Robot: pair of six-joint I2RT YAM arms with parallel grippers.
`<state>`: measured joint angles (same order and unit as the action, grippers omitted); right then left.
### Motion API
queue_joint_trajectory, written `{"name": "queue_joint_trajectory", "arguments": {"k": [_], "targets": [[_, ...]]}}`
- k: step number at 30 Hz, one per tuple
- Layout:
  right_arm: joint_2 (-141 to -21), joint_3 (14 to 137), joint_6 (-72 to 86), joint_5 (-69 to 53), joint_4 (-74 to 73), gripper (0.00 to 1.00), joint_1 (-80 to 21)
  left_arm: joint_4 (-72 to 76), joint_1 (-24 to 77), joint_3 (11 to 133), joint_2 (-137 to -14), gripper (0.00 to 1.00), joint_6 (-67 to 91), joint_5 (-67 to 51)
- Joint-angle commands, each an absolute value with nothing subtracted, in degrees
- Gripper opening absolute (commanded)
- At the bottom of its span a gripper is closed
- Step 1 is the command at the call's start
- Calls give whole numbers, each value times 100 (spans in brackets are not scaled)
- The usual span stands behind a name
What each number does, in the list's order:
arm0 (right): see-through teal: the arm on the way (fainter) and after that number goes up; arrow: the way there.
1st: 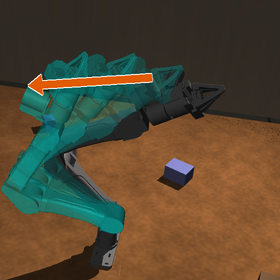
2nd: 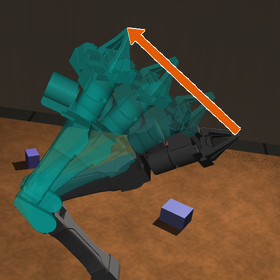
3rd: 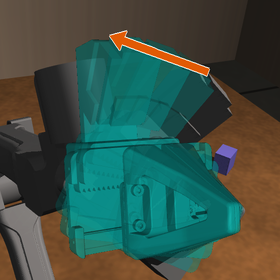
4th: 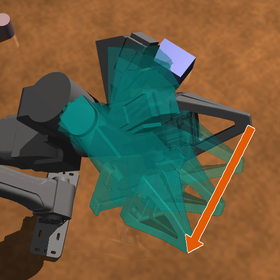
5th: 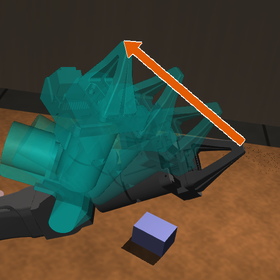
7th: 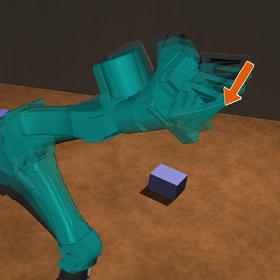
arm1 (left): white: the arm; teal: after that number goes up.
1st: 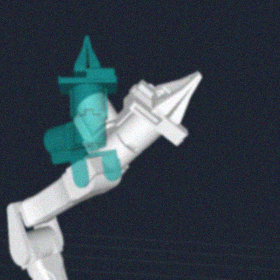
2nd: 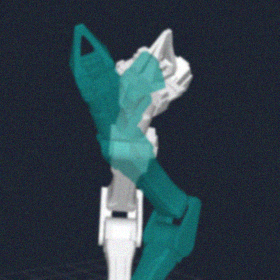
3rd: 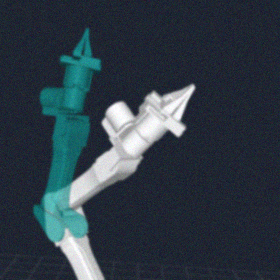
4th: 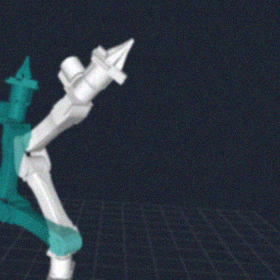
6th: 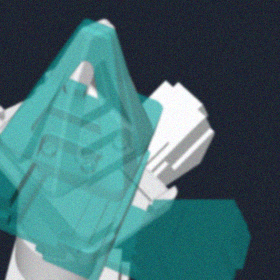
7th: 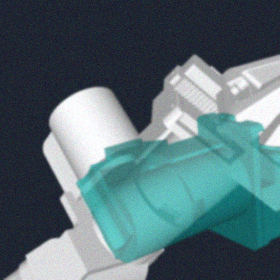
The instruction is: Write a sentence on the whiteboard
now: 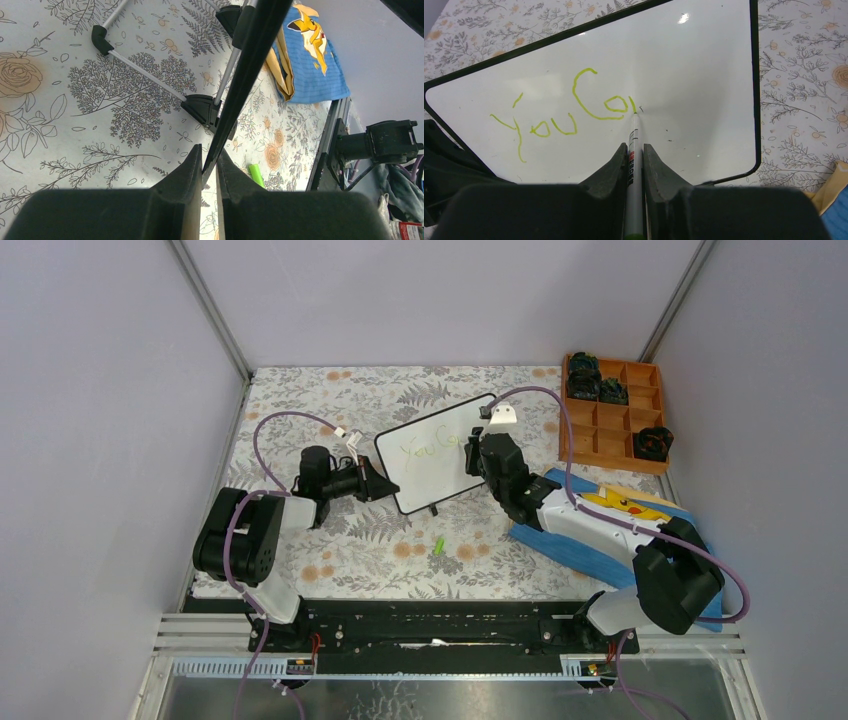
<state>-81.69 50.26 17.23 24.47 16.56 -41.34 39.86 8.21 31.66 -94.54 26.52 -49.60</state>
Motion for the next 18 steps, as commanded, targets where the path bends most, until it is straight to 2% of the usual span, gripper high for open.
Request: {"name": "queue_joint_trajectory", "arguments": {"k": [1,18], "targets": [[-8133,5202,1752,2528,1715,0,-4096,3449,824,3138,-9566,0,2438,-4435],[-8367,5615,1601,2636,1719,0,-4067,3410,844,3153,-9555,0,2413,-4425]]}}
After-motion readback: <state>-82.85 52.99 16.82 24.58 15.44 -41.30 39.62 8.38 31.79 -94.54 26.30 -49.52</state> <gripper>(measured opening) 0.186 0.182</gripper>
